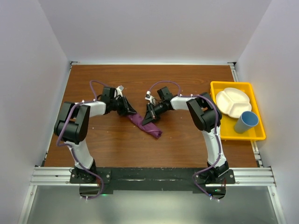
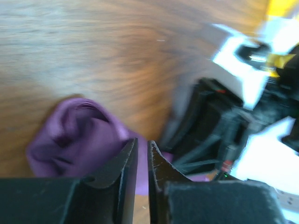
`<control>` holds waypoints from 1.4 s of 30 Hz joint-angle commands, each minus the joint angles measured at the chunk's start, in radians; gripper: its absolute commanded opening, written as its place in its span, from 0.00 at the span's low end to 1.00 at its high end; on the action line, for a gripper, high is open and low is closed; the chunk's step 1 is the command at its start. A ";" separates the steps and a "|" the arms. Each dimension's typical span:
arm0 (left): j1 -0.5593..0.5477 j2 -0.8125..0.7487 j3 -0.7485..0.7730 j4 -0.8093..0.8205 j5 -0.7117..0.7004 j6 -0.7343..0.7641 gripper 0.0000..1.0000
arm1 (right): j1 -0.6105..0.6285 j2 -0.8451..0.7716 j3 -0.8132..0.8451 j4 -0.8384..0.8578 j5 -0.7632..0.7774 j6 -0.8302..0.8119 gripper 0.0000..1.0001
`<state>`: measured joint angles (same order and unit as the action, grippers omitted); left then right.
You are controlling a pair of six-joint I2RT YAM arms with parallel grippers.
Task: Fold the napkin, place the utensils inside, and roll it up
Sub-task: Roll the napkin with the utensil
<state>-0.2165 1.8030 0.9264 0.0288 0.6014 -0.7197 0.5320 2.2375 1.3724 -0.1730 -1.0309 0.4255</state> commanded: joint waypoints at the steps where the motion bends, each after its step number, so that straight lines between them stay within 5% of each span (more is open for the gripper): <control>1: -0.001 0.056 0.038 0.019 -0.034 0.046 0.15 | -0.010 0.005 0.062 -0.112 0.060 -0.054 0.13; 10: -0.001 0.098 0.055 -0.026 -0.086 0.114 0.10 | 0.000 -0.108 0.191 -0.460 0.363 -0.304 0.57; 14: -0.001 0.105 0.049 -0.018 -0.075 0.108 0.09 | 0.013 -0.212 0.130 -0.513 0.426 -0.360 0.65; 23: -0.001 0.113 0.081 -0.069 -0.083 0.112 0.08 | 0.049 -0.314 -0.077 -0.431 0.594 -0.349 0.63; 32: -0.001 0.082 0.141 -0.153 -0.129 0.118 0.08 | 0.095 -0.414 -0.086 -0.448 0.841 -0.307 0.51; 35: -0.001 0.059 0.178 -0.191 -0.143 0.126 0.11 | 0.157 -0.449 -0.027 -0.459 0.896 -0.329 0.61; 42: 0.000 -0.040 0.285 -0.309 -0.184 0.091 0.46 | 0.308 -0.377 0.131 -0.467 1.029 -0.410 0.87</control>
<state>-0.2222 1.8729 1.1404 -0.2131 0.4717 -0.6277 0.7727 1.8305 1.3922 -0.6304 -0.0948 0.0834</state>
